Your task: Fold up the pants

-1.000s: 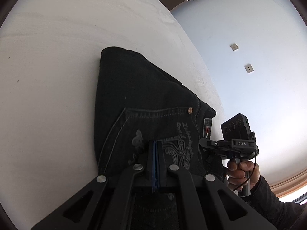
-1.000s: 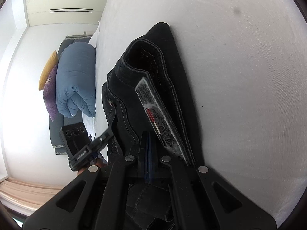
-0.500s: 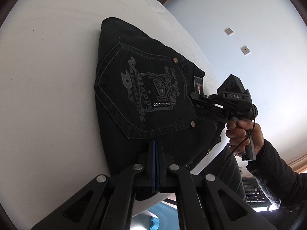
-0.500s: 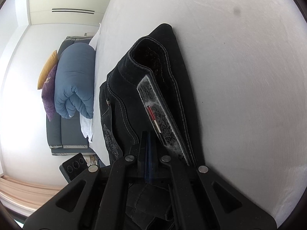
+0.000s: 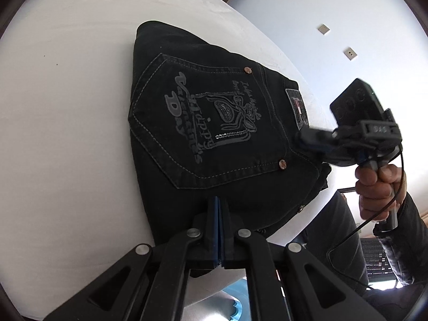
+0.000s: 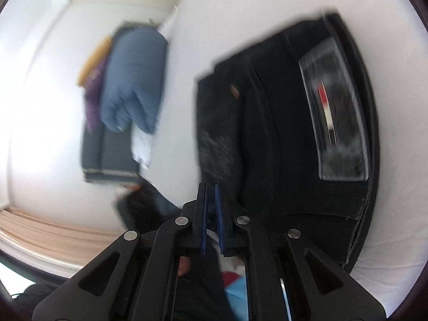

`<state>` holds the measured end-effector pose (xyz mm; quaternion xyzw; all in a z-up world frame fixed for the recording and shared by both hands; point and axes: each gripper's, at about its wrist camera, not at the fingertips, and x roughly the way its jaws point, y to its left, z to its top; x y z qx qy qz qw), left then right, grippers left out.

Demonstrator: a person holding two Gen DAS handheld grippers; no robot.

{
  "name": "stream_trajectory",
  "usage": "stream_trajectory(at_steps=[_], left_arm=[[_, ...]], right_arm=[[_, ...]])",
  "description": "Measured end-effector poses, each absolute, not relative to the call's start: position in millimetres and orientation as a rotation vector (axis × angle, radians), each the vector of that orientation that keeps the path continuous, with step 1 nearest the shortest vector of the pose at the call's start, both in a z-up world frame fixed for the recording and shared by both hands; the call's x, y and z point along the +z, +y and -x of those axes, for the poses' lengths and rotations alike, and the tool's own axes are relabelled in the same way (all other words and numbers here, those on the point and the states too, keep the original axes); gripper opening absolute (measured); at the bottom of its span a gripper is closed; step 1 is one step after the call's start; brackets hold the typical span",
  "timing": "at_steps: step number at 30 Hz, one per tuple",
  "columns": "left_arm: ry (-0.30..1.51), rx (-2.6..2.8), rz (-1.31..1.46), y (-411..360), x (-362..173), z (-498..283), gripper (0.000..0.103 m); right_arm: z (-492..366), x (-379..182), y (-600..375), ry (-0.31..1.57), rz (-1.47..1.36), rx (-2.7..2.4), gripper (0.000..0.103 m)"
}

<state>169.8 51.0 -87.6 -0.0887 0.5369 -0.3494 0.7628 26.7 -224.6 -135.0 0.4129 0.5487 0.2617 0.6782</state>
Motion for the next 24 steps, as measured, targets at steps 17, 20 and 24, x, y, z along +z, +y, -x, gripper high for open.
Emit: stream_trajectory(at_steps=[17,20,24], left_arm=[[1.037,-0.744,0.122,40,-19,-181,0.025],[1.017,-0.793,0.167,27,-8,-215,0.035],[1.126,-0.801,0.2,1,-41,-267,0.035]], right_arm=[[27,-111,-304,0.989,-1.057,0.448,0.008],[-29,-98,-258,1.053,-0.952,0.561,0.008],[-99,-137,-231,1.187,-0.955,0.534,0.008]])
